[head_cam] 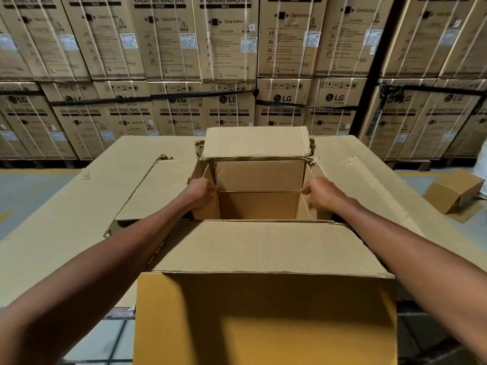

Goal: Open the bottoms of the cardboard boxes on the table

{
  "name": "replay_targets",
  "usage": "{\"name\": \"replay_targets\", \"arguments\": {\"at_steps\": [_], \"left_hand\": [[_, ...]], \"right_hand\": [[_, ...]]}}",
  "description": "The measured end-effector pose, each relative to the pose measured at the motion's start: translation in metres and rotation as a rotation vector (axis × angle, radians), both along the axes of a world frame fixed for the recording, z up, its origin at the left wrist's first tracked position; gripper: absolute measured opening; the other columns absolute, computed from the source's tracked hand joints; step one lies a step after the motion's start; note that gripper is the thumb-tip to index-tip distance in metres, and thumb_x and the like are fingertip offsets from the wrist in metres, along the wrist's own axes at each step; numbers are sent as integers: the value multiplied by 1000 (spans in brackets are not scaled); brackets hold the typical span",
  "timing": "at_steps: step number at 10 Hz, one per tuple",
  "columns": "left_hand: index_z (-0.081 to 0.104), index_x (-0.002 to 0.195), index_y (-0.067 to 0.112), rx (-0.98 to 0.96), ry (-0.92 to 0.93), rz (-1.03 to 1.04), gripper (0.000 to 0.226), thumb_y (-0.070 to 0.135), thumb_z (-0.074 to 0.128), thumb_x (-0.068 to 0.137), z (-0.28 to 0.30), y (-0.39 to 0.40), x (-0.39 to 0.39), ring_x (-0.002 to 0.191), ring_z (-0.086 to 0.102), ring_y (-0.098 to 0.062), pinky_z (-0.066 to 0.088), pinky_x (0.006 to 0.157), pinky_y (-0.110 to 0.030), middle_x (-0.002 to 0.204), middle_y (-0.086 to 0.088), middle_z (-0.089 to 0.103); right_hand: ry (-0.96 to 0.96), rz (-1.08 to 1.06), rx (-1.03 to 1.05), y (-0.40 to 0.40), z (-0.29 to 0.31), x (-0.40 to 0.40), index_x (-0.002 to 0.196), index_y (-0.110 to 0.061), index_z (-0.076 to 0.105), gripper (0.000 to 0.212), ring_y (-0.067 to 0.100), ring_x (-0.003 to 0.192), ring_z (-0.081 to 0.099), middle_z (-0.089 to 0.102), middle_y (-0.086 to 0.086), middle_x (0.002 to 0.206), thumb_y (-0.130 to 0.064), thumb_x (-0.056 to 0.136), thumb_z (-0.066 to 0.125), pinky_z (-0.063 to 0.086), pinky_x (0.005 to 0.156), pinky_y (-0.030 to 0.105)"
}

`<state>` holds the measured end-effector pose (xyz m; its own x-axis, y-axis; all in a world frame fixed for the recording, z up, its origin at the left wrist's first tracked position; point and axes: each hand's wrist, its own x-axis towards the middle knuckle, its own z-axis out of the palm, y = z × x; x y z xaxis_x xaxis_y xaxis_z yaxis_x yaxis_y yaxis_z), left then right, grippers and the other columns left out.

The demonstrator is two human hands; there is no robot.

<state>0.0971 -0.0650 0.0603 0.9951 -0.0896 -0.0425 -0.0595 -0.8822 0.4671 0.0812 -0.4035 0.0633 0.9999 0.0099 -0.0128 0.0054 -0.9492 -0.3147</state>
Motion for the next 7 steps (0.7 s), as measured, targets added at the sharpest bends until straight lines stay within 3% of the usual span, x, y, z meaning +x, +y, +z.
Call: {"name": "replay_targets", "arguments": {"at_steps": [3,5,6,7], "left_hand": [[64,128,4,94,60,-5,42,-6,51,90,-3,0,3,125,58,-29,46,105,-35,134,-15,63],[57,138,8,136,39,-27,53,-6,53,87,5,-2,-10,131,53,-30,45,108,-35,141,-14,57],[53,141,9,188,-79,-60,58,-6,55,85,20,-3,-21,131,52,-32,46,107,-39,141,-15,56],[46,146,6,204,-182,-55,66,-8,60,83,34,-1,-32,136,46,-31,41,110,-38,148,-15,49]], "right_hand": [[71,-24,-39,5,-6,-6,122,-12,69,36,28,117,63,64,10,131,-2,89,60,52,100,38],[63,-20,-31,6,5,-14,131,-14,65,46,29,125,57,58,12,139,-2,87,57,49,103,37],[-10,2,-57,6,18,-23,146,-21,51,59,35,130,50,51,16,144,-5,89,56,47,104,41],[-153,-27,-81,5,36,-37,156,-35,20,69,42,125,48,47,20,140,-21,98,55,46,99,50]]}}
